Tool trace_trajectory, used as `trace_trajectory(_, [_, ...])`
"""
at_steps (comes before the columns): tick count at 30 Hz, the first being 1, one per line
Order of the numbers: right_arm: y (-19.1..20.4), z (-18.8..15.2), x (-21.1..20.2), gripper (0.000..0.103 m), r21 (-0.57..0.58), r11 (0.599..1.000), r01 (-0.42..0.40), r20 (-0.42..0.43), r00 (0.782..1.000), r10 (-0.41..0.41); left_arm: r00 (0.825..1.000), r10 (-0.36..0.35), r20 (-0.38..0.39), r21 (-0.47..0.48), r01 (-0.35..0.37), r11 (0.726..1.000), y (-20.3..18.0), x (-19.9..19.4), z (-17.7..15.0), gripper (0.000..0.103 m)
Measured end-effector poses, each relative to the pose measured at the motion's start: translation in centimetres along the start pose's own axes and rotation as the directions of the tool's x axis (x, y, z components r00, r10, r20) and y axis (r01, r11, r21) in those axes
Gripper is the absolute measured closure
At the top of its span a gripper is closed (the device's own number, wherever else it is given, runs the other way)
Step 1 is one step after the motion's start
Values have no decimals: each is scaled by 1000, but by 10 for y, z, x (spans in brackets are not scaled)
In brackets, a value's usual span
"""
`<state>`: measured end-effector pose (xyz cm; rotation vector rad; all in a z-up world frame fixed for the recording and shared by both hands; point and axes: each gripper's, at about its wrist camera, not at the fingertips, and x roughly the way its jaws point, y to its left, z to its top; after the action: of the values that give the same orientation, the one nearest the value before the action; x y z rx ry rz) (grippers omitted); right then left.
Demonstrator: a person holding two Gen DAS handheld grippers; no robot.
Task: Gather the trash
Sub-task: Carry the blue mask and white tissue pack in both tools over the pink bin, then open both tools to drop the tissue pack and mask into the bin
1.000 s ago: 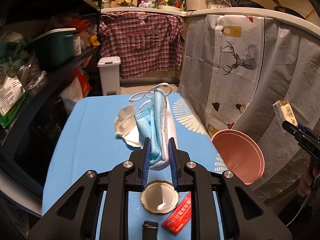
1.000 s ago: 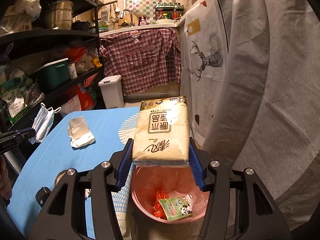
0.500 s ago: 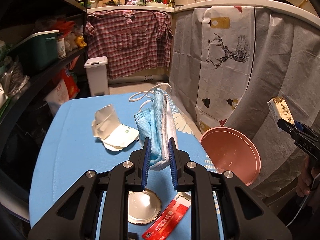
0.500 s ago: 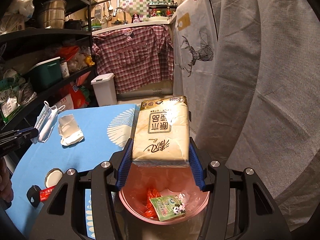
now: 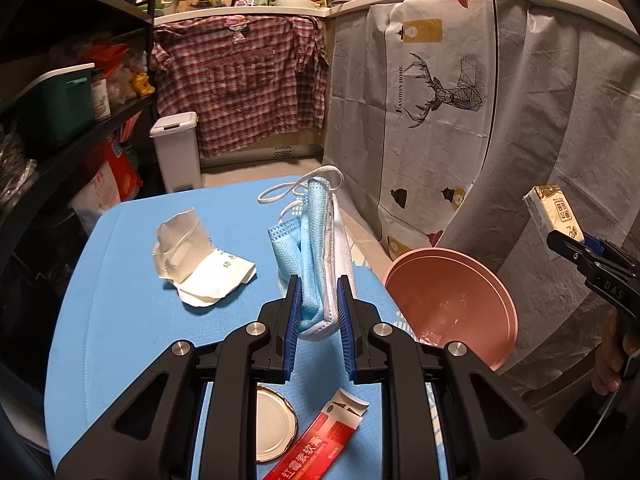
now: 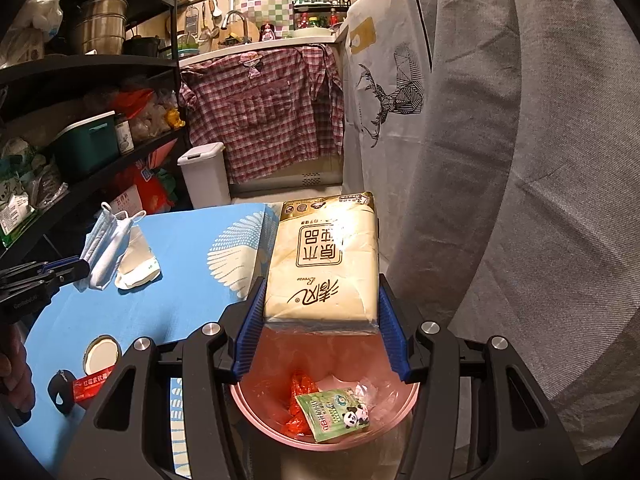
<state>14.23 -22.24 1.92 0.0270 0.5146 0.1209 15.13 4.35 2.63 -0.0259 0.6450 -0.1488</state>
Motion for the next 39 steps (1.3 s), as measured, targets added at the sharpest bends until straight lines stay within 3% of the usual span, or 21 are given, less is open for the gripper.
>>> trace_trajectory(39, [-14, -1, 14, 50, 31, 999, 33, -35, 999, -32, 995, -77, -58, 50, 80, 996, -59, 39, 1, 85])
